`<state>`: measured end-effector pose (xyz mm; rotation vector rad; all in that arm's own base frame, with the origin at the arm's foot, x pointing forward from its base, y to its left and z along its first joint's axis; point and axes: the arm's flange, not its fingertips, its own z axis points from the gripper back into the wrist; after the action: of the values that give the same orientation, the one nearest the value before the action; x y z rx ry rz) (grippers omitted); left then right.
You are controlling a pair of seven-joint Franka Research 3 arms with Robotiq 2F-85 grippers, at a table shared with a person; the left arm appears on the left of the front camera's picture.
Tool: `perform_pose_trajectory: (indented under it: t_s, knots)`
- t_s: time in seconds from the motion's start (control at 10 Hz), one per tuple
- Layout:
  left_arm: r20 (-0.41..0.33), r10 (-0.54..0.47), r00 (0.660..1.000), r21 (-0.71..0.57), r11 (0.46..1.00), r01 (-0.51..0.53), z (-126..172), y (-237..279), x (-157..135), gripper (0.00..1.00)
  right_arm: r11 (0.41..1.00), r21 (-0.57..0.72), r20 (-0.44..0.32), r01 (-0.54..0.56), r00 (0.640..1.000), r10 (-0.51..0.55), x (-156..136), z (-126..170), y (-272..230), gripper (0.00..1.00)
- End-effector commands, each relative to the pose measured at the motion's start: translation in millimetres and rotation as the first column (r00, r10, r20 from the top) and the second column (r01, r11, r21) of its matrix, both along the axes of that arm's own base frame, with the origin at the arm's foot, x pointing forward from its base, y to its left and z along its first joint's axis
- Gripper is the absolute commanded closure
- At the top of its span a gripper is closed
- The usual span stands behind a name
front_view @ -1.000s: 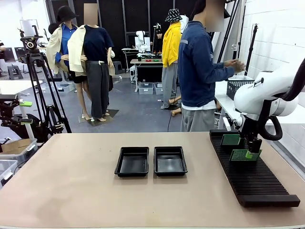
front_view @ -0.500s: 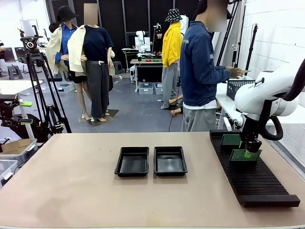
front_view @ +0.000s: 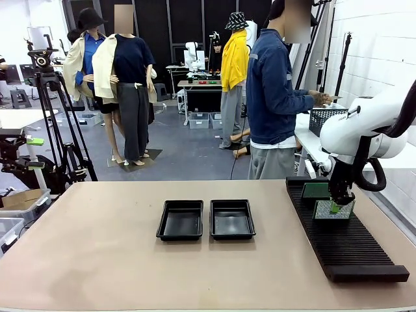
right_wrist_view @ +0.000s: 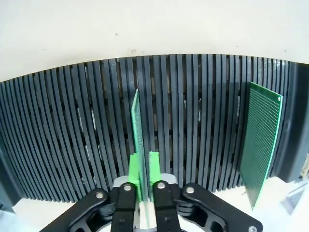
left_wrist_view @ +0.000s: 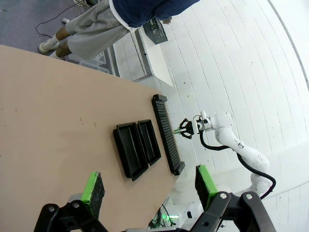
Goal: Inspect and transfer BCBs to ESD trays.
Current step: Pick up the Blank PCB from the PCB Rack and place it in the left ESD tray.
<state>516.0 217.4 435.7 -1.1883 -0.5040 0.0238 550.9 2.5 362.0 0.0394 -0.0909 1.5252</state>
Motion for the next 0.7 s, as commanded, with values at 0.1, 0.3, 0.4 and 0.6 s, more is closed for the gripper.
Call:
perform_pose_trajectory:
  t_s: [0.1, 0.3, 0.4, 0.6]
  knots:
    - [-0.016, 0.005, 1.0, 0.008, 1.0, -0.005, 2.5, 0.4, -0.9, 0.0, 0.999, 0.004, -0.019, -0.032, 0.999, 0.032, -0.3, -1.9, -1.5, 1.0]
    - [-0.016, 0.005, 1.0, 0.008, 1.0, -0.005, 2.5, 0.4, -0.9, 0.0, 0.999, 0.0, -0.024, -0.039, 0.999, 0.039, 0.2, -2.4, -1.2, 1.0]
    - [-0.016, 0.005, 1.0, 0.008, 1.0, -0.005, 2.5, 0.4, -0.9, 0.0, 0.999, -0.004, -0.024, -0.041, 0.999, 0.041, -0.3, -2.5, -1.3, 1.0]
    - [-0.016, 0.005, 1.0, 0.008, 1.0, -0.005, 2.5, 0.4, -0.9, 0.0, 0.999, -0.019, -0.05, -0.048, 0.998, 0.047, 0.2, 1.3, -0.3, 1.0]
